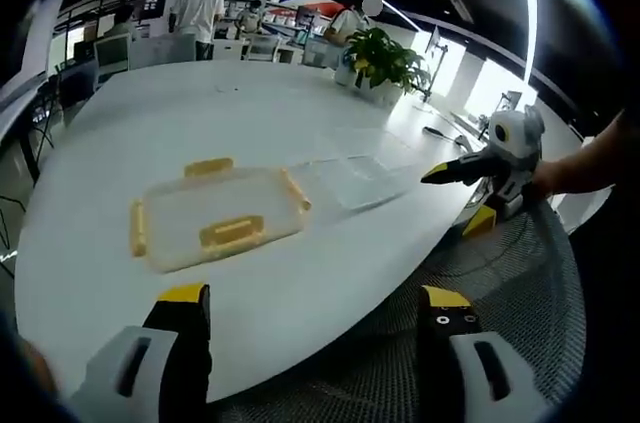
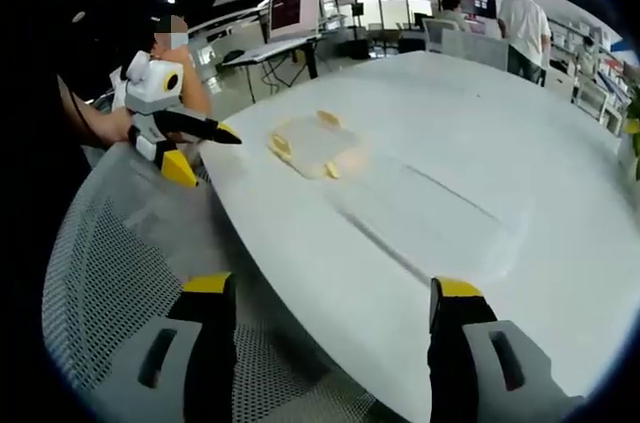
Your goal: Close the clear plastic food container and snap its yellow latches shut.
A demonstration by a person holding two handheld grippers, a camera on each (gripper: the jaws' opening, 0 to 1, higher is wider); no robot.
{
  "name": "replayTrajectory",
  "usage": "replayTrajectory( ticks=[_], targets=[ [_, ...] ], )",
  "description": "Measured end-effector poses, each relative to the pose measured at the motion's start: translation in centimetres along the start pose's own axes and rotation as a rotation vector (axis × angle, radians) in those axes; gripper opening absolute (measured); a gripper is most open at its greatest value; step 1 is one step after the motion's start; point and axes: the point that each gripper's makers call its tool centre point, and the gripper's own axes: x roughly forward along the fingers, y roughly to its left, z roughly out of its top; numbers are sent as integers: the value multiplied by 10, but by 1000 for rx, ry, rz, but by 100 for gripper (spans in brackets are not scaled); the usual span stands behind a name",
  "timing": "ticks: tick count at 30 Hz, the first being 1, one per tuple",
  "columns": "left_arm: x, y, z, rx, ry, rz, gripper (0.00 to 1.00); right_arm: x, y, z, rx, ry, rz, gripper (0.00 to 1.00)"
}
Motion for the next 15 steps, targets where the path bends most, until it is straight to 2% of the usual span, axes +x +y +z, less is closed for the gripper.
replayTrajectory(
  ticks=[2,12,15],
  targets=[
    [1,0,-3,1,18,4,87,-1,-2,-1,3,6,-6,75],
    [0,-1,-3,3,25,-13,89,-1,0,7,21,-27,7,78],
    [-1,-4,-4,29,32,-23,87,-3,2,10,16,-37,14,78]
  ],
)
